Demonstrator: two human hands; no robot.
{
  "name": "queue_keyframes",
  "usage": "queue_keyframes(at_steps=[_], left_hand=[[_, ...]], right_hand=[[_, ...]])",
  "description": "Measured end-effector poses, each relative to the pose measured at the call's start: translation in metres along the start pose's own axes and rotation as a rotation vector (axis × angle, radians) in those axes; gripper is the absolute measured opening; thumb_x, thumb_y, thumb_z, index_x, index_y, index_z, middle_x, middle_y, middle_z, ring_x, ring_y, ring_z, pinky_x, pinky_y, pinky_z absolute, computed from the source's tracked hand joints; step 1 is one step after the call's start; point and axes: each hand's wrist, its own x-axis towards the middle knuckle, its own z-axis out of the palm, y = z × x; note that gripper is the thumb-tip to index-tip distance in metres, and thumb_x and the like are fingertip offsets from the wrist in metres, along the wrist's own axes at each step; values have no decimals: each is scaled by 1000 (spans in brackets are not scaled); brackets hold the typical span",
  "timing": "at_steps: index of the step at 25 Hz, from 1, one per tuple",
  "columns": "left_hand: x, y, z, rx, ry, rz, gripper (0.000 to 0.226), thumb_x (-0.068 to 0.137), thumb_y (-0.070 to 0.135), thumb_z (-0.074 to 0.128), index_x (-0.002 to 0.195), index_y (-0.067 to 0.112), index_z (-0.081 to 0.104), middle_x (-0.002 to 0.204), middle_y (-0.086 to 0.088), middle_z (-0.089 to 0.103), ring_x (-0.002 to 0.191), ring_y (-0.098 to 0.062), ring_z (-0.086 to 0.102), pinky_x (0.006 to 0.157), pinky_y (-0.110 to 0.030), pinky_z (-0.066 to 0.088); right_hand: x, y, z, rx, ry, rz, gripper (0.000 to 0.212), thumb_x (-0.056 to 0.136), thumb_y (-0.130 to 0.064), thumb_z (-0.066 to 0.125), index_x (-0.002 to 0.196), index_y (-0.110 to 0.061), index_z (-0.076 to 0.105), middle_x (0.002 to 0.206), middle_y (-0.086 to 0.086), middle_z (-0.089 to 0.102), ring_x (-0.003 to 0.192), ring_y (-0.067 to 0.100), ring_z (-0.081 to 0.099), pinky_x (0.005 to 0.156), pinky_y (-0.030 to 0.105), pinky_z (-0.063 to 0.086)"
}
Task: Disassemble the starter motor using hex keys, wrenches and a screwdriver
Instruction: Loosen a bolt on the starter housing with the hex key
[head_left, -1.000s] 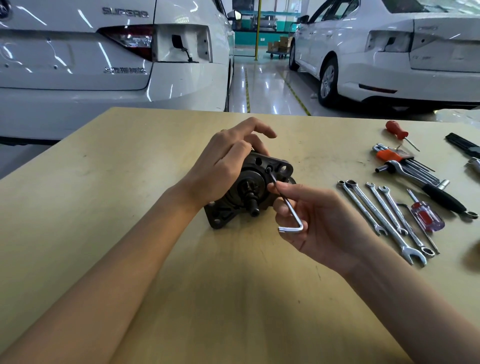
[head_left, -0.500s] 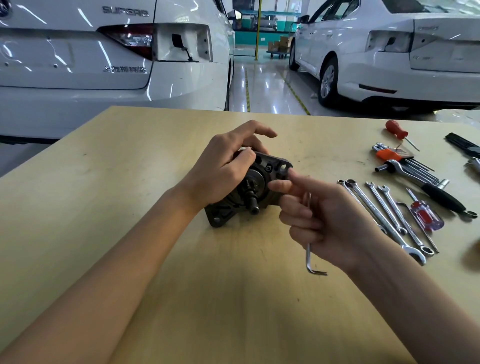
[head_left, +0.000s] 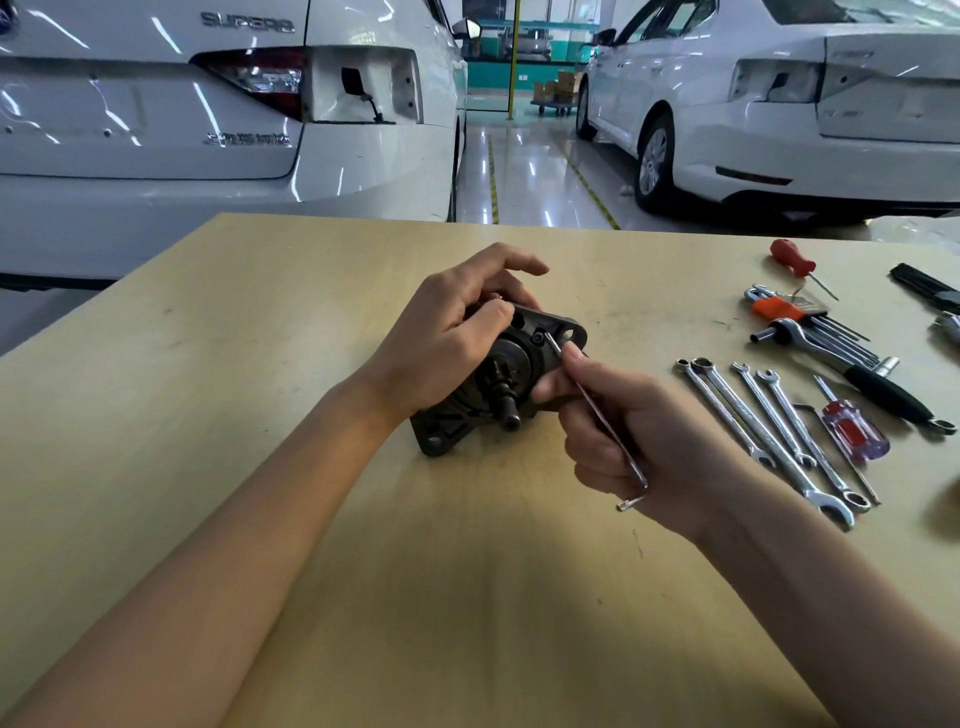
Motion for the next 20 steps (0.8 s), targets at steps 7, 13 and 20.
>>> queue_keyframes(at_steps=[7, 13, 20], left_hand=[[0, -1, 0, -46, 19, -25, 38, 91, 14, 33, 117, 15, 59, 91, -4, 66, 87, -20, 64, 80, -36, 52], [1, 0, -1, -53, 18, -30, 39, 89, 16, 32, 117, 16, 60, 92, -5, 66, 86, -21, 64, 80, -39, 52], [1, 0, -1, -52, 20, -36, 40, 88, 15, 31, 116, 14, 60, 91, -6, 66, 88, -24, 63, 81, -42, 52]], right_hand=[[1, -2, -1, 147, -108, 53, 33, 89, -36, 46, 91, -8, 64, 39, -4, 32, 27, 4, 26, 27, 13, 25], [3, -2, 1, 151, -80, 45, 31, 89, -38, 47, 80, -11, 62, 35, -3, 34, 26, 4, 23, 27, 13, 24], [2, -7, 2, 248, -72, 95, 24, 85, -36, 52, 82, -14, 59, 38, -6, 38, 27, 1, 29, 27, 12, 24]])
